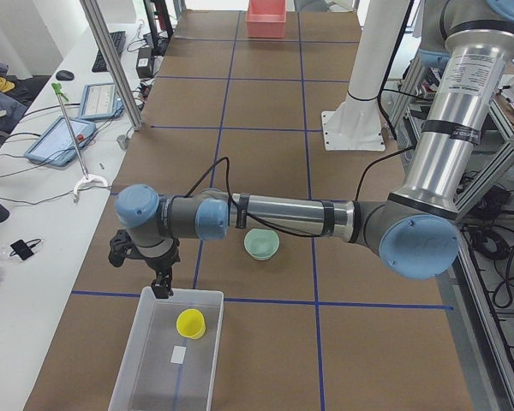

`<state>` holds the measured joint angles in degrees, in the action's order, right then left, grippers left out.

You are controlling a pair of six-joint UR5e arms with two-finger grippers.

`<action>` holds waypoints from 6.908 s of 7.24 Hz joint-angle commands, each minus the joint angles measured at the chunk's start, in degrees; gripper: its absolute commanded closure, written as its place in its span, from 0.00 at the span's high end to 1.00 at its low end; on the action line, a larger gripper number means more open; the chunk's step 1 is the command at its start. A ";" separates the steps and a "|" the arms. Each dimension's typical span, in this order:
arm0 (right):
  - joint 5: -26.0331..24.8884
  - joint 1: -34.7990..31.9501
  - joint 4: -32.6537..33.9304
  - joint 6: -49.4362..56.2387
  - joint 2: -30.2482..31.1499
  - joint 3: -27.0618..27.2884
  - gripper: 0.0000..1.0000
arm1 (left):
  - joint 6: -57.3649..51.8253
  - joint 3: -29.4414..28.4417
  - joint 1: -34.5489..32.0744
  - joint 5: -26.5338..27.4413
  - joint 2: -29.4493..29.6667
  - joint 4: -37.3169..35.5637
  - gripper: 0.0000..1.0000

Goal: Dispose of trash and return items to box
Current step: 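Release the cup into the clear bin and the cloth into the pink bin, then reach the left gripper to the pale green bowl and grasp its rim, then lift the green bowl with the left gripper and carry it over the clear bin, then lower the bowl into the clear bin and open the left gripper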

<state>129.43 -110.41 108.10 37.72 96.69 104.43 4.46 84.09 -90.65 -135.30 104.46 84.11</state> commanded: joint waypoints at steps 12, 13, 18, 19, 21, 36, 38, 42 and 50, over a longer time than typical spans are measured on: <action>7.06 8.72 -20.56 -15.92 1.40 -7.84 1.00 | 41.85 7.23 31.23 6.20 -24.12 48.15 0.97; 7.50 9.15 -20.56 -16.01 1.40 -7.84 1.00 | 41.68 7.14 33.67 6.37 -24.48 49.21 0.96; 10.49 12.32 -25.04 -24.89 0.87 -7.22 1.00 | 41.94 7.40 33.87 1.65 -24.74 49.83 0.00; 10.32 13.28 -25.04 -25.50 0.87 -7.05 1.00 | 41.94 8.62 33.09 -4.90 -24.14 49.83 0.00; 10.14 14.34 -25.04 -26.12 0.52 -6.87 1.00 | 41.16 8.46 19.18 -15.29 -22.12 49.31 0.00; 8.73 21.29 -25.22 -33.94 -3.61 -8.01 1.00 | 26.47 -47.15 -9.02 1.80 6.63 37.76 0.00; 8.65 21.55 -25.13 -33.94 -4.05 -8.10 1.00 | 26.56 -48.05 -8.84 1.80 6.63 37.97 0.06; 8.73 21.90 -25.13 -34.03 -4.40 -8.54 1.00 | 26.39 -46.40 -8.67 1.54 6.55 38.94 0.49; 7.94 25.06 -33.39 -47.57 -3.70 -6.52 1.00 | 13.09 18.09 10.05 2.06 -16.88 13.10 0.69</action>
<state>137.43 -85.48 74.76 -9.78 92.95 97.91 23.40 95.42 -82.05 -133.63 91.34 101.83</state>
